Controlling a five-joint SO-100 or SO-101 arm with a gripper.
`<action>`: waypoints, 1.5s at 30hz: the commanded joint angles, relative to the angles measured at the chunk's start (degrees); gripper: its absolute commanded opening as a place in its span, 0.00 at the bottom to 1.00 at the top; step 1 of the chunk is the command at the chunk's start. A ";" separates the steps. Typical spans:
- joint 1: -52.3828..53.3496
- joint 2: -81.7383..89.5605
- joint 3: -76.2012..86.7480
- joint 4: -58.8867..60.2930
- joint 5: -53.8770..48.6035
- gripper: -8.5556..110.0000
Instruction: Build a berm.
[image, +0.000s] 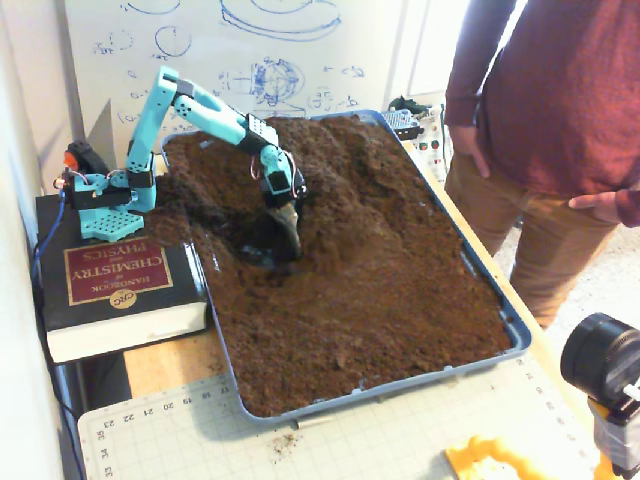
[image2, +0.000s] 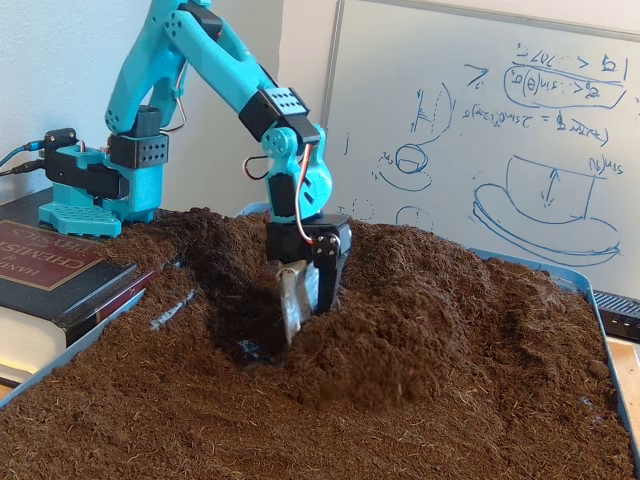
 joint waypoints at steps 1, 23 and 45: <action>-2.64 12.22 -6.94 0.00 0.62 0.07; -8.17 31.03 5.10 39.11 9.40 0.08; -28.83 -6.50 -10.02 3.69 29.09 0.07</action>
